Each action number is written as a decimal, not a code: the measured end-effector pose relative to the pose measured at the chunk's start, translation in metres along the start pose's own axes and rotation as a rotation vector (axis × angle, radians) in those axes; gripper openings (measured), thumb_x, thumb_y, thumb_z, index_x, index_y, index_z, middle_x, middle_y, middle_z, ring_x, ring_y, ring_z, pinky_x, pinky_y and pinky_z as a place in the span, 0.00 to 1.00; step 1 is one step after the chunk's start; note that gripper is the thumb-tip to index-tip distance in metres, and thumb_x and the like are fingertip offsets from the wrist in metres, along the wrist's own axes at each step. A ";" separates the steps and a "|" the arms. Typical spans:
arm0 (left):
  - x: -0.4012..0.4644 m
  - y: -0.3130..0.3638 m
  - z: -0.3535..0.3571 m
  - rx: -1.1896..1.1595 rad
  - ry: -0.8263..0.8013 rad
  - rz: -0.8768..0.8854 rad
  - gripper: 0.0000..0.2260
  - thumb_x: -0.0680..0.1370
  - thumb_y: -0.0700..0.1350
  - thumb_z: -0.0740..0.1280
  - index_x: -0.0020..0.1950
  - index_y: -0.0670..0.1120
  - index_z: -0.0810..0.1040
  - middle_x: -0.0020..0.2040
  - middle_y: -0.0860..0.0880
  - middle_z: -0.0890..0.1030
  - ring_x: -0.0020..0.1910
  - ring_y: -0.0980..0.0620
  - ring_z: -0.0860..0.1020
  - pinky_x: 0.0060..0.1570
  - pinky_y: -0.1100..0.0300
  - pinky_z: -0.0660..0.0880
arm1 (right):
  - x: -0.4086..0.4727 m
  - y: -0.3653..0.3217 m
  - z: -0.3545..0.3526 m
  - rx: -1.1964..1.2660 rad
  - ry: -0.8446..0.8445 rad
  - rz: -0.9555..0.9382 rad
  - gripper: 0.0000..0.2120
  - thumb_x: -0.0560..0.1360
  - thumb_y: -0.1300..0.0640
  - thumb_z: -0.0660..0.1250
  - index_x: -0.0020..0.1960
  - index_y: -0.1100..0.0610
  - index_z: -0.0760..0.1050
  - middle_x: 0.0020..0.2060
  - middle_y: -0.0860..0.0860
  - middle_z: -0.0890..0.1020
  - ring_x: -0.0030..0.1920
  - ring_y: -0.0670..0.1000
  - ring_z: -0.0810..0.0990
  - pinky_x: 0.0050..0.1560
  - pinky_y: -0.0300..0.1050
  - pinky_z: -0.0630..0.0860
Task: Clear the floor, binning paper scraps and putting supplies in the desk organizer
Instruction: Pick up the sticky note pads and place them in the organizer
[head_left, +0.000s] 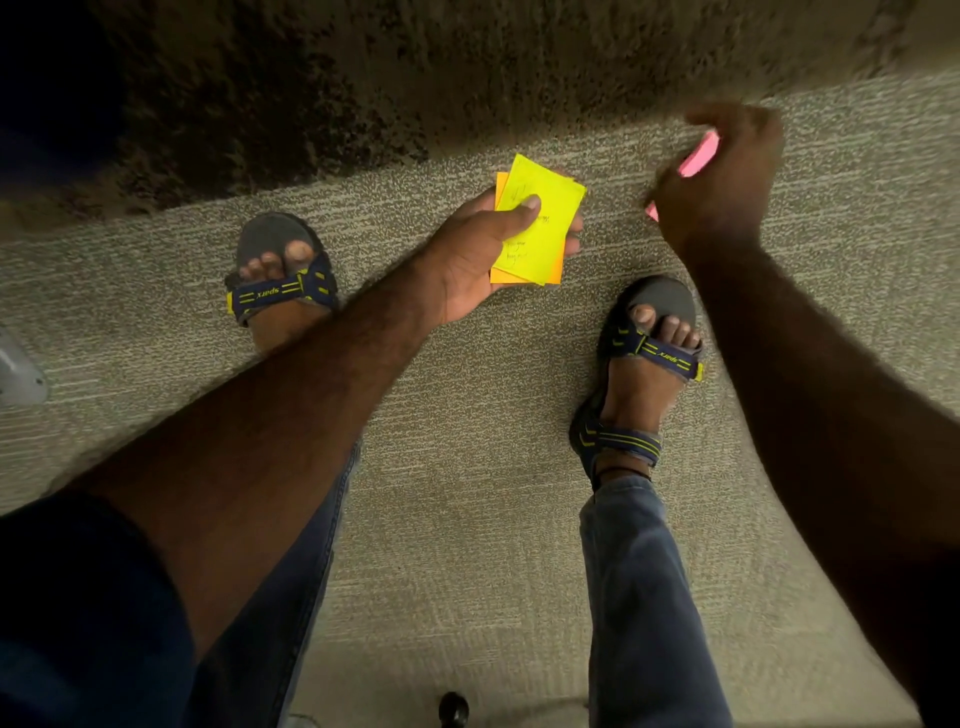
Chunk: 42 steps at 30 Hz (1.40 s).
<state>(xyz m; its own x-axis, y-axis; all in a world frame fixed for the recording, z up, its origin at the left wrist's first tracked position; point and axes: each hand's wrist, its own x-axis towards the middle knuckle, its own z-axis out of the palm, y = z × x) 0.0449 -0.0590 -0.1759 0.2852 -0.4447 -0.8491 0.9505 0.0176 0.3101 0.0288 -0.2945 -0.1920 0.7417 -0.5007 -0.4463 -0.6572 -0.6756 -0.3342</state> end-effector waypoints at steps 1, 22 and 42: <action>0.001 0.000 0.000 0.007 0.012 -0.001 0.16 0.87 0.42 0.58 0.75 0.39 0.70 0.67 0.33 0.80 0.66 0.33 0.79 0.66 0.37 0.75 | 0.002 0.006 0.000 -0.059 -0.006 0.038 0.26 0.72 0.60 0.67 0.70 0.52 0.76 0.68 0.57 0.74 0.69 0.56 0.74 0.69 0.43 0.68; 0.005 0.002 0.002 0.033 0.028 -0.005 0.13 0.87 0.43 0.59 0.70 0.41 0.74 0.66 0.34 0.81 0.66 0.33 0.79 0.67 0.36 0.74 | 0.019 0.025 -0.005 -0.354 -0.127 0.199 0.40 0.63 0.51 0.85 0.69 0.50 0.69 0.71 0.56 0.69 0.72 0.63 0.68 0.68 0.62 0.70; -0.090 0.093 0.048 -0.006 0.119 0.149 0.07 0.85 0.40 0.62 0.59 0.43 0.78 0.52 0.42 0.82 0.43 0.47 0.80 0.37 0.58 0.79 | -0.089 -0.096 -0.122 0.372 0.036 -0.246 0.15 0.80 0.64 0.63 0.63 0.58 0.82 0.53 0.47 0.79 0.56 0.52 0.79 0.61 0.44 0.75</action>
<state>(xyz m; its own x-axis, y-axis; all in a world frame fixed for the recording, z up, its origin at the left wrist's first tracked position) 0.1020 -0.0604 -0.0504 0.4354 -0.3279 -0.8384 0.8972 0.0813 0.4341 0.0423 -0.2515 -0.0187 0.8817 -0.3725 -0.2897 -0.4597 -0.5394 -0.7055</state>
